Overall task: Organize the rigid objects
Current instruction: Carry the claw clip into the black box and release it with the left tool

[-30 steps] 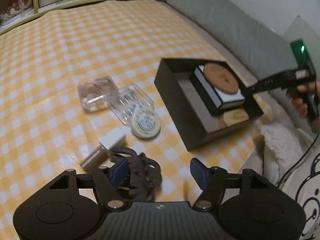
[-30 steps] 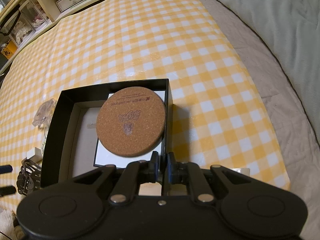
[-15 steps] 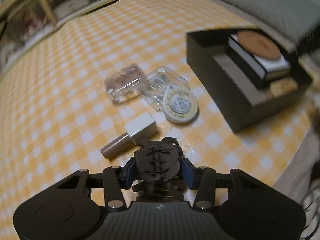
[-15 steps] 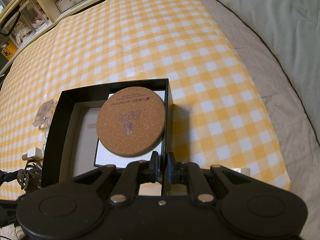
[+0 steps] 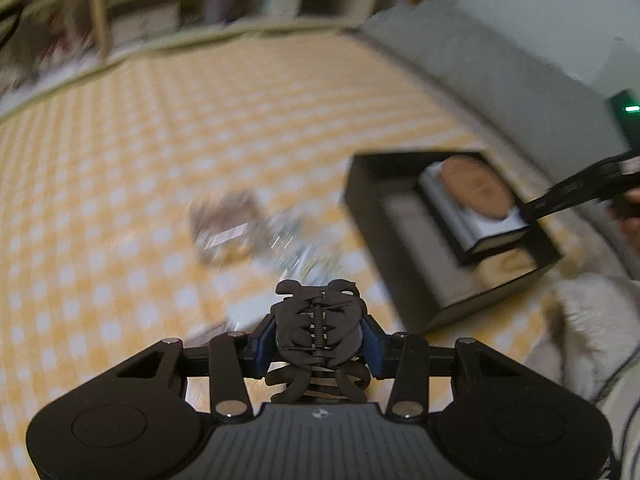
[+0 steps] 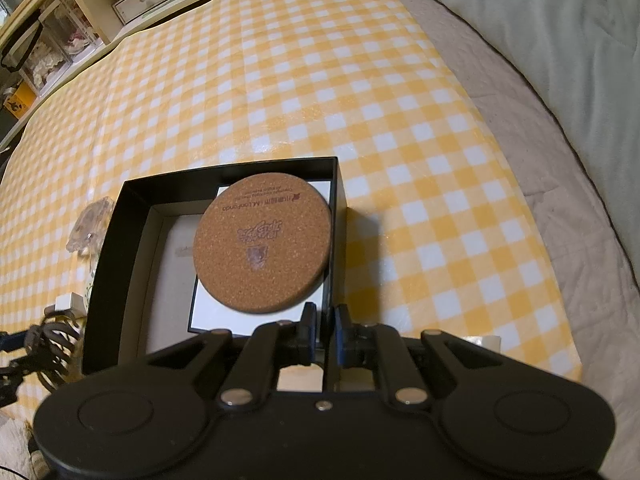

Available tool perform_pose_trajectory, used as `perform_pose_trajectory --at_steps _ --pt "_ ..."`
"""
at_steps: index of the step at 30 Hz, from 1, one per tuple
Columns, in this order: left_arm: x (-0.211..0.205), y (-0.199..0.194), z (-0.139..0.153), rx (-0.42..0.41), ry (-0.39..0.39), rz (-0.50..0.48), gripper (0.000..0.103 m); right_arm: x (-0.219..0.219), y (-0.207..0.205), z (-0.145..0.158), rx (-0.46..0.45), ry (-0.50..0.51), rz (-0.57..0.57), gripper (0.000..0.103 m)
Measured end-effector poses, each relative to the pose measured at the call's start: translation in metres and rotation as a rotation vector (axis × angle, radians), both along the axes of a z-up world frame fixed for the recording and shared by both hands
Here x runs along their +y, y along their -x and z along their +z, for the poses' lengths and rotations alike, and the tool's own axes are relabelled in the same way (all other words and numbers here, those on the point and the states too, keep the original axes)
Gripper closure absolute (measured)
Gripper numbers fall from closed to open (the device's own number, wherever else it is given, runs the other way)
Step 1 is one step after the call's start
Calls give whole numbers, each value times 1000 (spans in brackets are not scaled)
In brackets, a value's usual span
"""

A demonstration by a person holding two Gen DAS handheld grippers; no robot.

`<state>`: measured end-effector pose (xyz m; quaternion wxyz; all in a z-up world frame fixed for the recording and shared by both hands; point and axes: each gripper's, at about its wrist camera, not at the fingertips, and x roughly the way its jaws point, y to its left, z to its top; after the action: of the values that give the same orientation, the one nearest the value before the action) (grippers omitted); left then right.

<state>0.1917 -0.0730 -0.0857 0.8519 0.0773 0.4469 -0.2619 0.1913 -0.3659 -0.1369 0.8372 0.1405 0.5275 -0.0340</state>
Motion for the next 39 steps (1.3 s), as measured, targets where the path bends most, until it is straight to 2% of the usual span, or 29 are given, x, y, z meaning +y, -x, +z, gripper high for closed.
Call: perform_pose_trajectory --at_steps 4,8,16,20,26,30,39 --pt "-25 4 24 -87 36 -172 58 -1 0 0 0 3 4 92" --pt "-61 1 30 -196 -18 -363 58 -1 -1 0 1 -2 2 92" --pt "-129 -24 22 -326 -226 -684 58 0 0 -1 1 -2 4 92" --pt "-146 -36 6 -361 -299 -827 58 0 1 -1 1 -5 8 92" --pt "-158 -46 -16 -425 -477 -1039 57 -1 2 -1 1 -9 12 92" --pt "-160 -52 -24 -446 -539 -1110 57 0 2 -1 1 -9 18 92" --pt "-170 -62 -39 -405 -600 -1105 57 1 3 -1 -3 -7 23 92"
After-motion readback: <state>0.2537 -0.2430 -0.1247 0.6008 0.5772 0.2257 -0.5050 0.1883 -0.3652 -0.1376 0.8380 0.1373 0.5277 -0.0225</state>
